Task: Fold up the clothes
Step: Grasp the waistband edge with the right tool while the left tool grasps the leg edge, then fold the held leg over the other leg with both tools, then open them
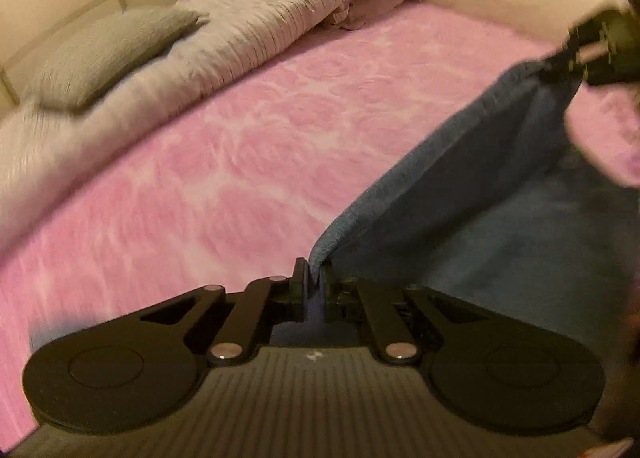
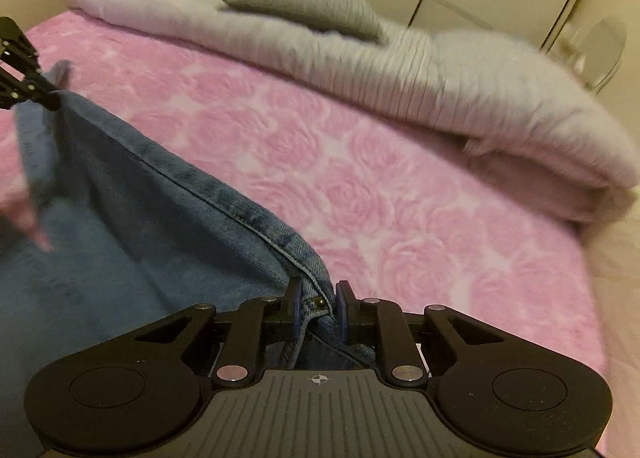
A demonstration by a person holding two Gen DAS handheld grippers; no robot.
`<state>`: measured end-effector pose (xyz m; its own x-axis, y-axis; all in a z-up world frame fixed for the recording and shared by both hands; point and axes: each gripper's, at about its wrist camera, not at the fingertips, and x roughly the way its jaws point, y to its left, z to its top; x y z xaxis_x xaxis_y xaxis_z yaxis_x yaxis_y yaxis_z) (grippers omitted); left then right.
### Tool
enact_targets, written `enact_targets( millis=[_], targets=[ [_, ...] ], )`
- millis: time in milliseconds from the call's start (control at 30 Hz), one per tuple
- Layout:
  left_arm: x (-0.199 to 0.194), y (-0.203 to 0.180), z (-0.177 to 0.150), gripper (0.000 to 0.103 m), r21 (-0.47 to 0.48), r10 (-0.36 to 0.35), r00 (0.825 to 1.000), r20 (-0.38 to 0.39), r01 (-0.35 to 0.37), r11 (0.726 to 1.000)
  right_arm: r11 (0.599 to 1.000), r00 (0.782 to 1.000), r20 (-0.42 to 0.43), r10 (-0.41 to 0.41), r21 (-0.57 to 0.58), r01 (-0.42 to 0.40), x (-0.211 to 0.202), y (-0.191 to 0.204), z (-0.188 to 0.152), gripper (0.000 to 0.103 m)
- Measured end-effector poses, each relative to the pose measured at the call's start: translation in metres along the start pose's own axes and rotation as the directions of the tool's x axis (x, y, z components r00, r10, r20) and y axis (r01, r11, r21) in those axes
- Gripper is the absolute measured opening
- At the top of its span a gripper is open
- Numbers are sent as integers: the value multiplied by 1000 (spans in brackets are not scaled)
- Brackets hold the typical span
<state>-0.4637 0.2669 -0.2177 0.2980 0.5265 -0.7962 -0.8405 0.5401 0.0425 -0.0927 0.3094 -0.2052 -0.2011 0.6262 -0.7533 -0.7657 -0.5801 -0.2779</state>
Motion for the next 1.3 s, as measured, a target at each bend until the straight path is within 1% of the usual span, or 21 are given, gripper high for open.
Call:
enact_targets(
  millis=[67, 100, 167, 233, 267, 300, 333, 367, 400, 500, 567, 633, 667, 733, 800, 867, 1033, 1133, 1200, 1267, 1300],
  targets=[
    [-27, -15, -29, 3, -84, -59, 997, -41, 56, 995, 1000, 1000, -6, -30, -3, 29, -36, 29, -16, 17],
    [-34, -23, -44, 3, -132, -99, 993, -69, 90, 987, 999, 999, -32, -39, -2, 39, -49, 45, -27, 17],
    [-35, -38, -77, 5, -227, -187, 972, -141, 152, 962, 998, 988, -145, -55, -20, 52, -60, 80, -55, 19],
    [-29, -49, -98, 7, -285, -233, 950, -206, 170, 944, 995, 961, -263, -85, -68, 69, -60, 113, -85, 24],
    [-26, -54, -106, 7, -306, -248, 940, -236, 170, 937, 991, 936, -337, -102, -116, 66, -56, 129, -99, 31],
    [-23, -59, -114, 7, -327, -262, 928, -265, 169, 930, 984, 902, -415, -122, -171, 54, -50, 144, -113, 35],
    [-23, -63, -120, 7, -346, -269, 924, -270, 168, 923, 980, 888, -441, -133, -194, 50, -49, 154, -120, 35],
    [-27, -63, -123, 7, -364, -265, 933, -244, 165, 916, 977, 883, -448, -139, -205, 50, -50, 161, -125, 35],
    [-32, -62, -124, 10, -385, -260, 941, -218, 162, 909, 981, 887, -441, -137, -184, 60, -53, 164, -126, 36],
    [-35, -64, -134, 11, -438, -236, 958, -160, 146, 887, 997, 908, -412, -74, -5, 79, -54, 155, -126, 36],
    [-30, -64, -142, 11, -461, -202, 974, -106, 132, 878, 988, 928, -372, -31, 130, 85, -51, 144, -129, 36],
    [-22, -67, -150, 11, -486, -166, 985, -55, 119, 866, 943, 954, -299, 14, 322, 87, -55, 128, -144, 36],
    [-19, -70, -155, 11, -495, -148, 989, -29, 114, 861, 902, 968, -248, 41, 426, 71, -56, 119, -153, 36],
    [-16, -77, -166, 11, -492, -120, 992, 29, 119, 863, 794, 988, -132, 82, 608, 15, -59, 103, -174, 36],
    [-14, -84, -176, 11, -481, -99, 992, 72, 122, 868, 684, 995, -24, 93, 728, -47, -60, 95, -195, 36],
    [-11, -90, -186, 11, -471, -87, 991, 104, 126, 873, 615, 994, 77, 74, 781, -106, -63, 94, -213, 36],
    [-15, -102, -213, 11, -446, -32, 980, 195, 118, 887, 539, 968, 252, 2, 815, -213, -69, 99, -243, 36],
    [-36, -111, -230, 11, -450, 24, 973, 231, 85, 889, 498, 957, 287, -45, 837, -227, -85, 107, -259, 36],
    [-54, -117, -240, 11, -489, 60, 973, 224, 59, 870, 464, 951, 299, -72, 855, -234, -96, 116, -267, 36],
    [-74, -122, -245, 12, -533, 73, 973, 219, 57, 844, 396, 956, 284, -75, 888, -233, -110, 121, -274, 36],
    [-81, -123, -246, 14, -535, 78, 969, 233, 61, 843, 361, 949, 303, -83, 897, -255, -118, 120, -278, 36]
  ],
)
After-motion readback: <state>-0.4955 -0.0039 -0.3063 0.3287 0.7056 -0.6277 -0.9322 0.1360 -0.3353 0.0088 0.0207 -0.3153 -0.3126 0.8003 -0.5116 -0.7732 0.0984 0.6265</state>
